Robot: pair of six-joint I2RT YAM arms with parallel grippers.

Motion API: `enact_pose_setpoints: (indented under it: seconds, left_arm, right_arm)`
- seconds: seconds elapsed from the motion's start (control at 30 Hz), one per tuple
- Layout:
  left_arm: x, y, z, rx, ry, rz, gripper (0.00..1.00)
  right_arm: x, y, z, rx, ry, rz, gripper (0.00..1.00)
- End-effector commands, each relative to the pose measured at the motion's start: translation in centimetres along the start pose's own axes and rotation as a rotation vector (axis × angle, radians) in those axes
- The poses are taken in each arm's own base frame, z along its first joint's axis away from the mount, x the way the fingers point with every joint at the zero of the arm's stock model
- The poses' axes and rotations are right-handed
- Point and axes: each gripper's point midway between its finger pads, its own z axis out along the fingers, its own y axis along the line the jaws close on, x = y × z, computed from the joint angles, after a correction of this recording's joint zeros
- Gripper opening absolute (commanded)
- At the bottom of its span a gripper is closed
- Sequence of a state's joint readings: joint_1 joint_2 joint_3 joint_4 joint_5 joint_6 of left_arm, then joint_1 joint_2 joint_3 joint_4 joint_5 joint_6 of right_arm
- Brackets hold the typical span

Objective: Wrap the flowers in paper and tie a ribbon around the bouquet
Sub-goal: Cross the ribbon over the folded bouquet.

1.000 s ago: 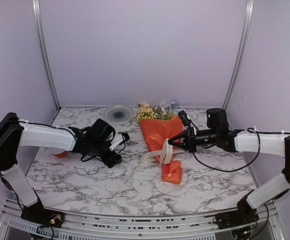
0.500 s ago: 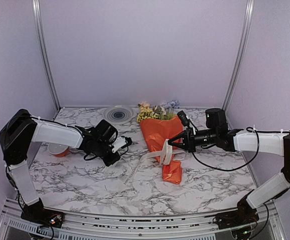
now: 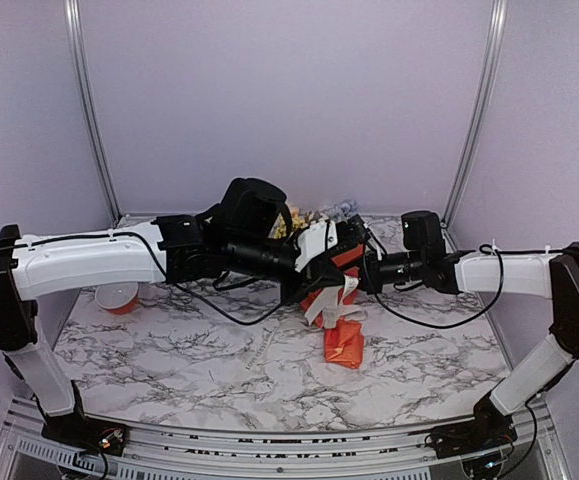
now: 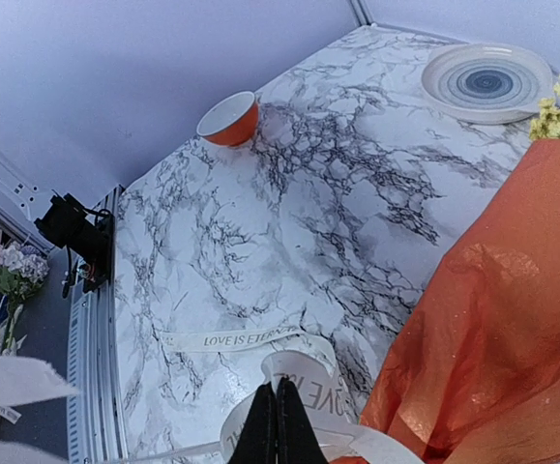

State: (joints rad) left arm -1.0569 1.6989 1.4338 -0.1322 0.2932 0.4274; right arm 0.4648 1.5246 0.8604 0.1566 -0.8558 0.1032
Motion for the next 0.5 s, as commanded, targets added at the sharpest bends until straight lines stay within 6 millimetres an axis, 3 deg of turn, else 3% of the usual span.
enact_pose_setpoints:
  seconds: [0.0,0.17,0.3,0.47]
  left_arm:
    - [-5.1,-2.9,3.2,0.129,-0.116,0.108,0.0]
    - [-7.1,-6.6,7.9,0.245,-0.171,0.191,0.0]
    - [-6.1,-9.0,11.5,0.307,-0.168,0.209,0.0]
    - [-3.7,-11.9,13.7,0.359,-0.169,0.281,0.0]
  right_arm:
    - [-1.8,-0.7,-0.1,0.023,-0.029,0.005,0.0]
    - [-1.4,-0.8,-0.2,0.034,-0.024,0.014,0.0]
    - [-1.3,-0.8,-0.5,0.043,-0.016,0.008,0.0]
    - [-1.1,-0.8,-0.6,0.052,-0.007,-0.004,0.0]
